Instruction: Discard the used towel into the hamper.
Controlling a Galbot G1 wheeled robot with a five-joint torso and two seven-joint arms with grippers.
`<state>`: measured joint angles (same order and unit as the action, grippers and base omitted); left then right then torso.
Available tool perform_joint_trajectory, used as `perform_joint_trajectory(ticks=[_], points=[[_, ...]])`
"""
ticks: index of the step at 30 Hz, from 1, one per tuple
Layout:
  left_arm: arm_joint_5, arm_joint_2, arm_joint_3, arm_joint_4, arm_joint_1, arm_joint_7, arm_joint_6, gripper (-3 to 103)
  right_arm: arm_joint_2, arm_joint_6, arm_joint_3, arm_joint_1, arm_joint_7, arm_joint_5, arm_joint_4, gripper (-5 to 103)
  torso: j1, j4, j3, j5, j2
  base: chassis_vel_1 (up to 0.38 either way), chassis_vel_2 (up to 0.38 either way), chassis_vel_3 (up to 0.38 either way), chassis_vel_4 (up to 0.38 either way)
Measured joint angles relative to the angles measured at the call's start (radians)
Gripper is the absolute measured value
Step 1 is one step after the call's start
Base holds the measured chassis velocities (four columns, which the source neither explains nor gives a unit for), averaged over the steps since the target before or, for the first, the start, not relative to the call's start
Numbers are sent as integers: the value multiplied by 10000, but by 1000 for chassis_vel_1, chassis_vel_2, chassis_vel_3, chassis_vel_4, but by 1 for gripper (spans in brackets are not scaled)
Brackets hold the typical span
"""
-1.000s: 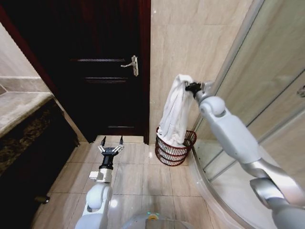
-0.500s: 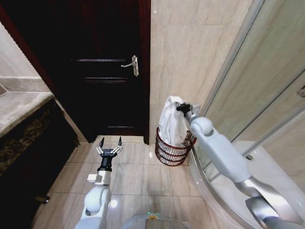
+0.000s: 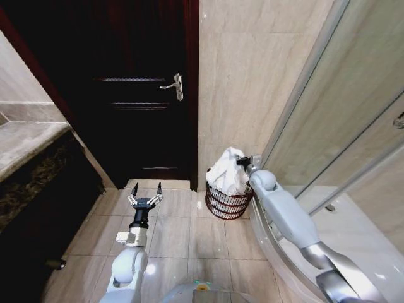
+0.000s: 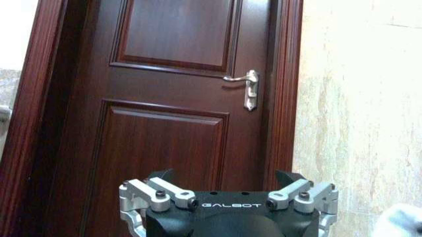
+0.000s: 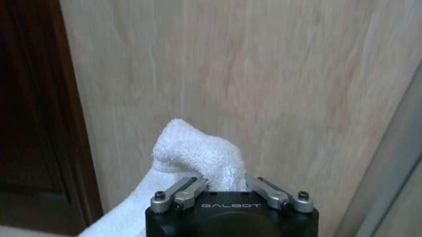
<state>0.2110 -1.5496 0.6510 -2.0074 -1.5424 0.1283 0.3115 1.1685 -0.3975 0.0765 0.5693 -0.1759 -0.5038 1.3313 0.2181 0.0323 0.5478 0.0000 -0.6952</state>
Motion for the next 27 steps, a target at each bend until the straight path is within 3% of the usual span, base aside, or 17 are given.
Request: perform_joint_trajectory(ticks=[15,18,22,24,26,27], points=[[213,128,184,0,-194,-20,110,100,1081,38,247,224,716,1427,-2292,7,0,-2,0,-2,0,0,0,0,0],[184,106,163,-10,-179,-20,102,100,1156,-267,341,286,686,1366,-2242,16,0,-1,0,0,0,0,0,0,0],[135,88,149,-87,-147,-30,25,100,790,-781,437,352,453,811,-1081,37,0,1,1,1,0,0,0,0,0],[129,73,140,-99,-140,-40,13,100,672,-823,462,381,391,726,-744,37,1,0,1,1,0,0,0,0,0],[95,31,109,-118,-118,-71,3,100,215,-802,600,580,250,649,457,48,1,-1,1,0,0,0,0,0,0],[95,31,109,-118,-118,-71,3,100,215,-802,600,580,250,649,457,48,1,-1,1,0,0,0,0,0,0]])
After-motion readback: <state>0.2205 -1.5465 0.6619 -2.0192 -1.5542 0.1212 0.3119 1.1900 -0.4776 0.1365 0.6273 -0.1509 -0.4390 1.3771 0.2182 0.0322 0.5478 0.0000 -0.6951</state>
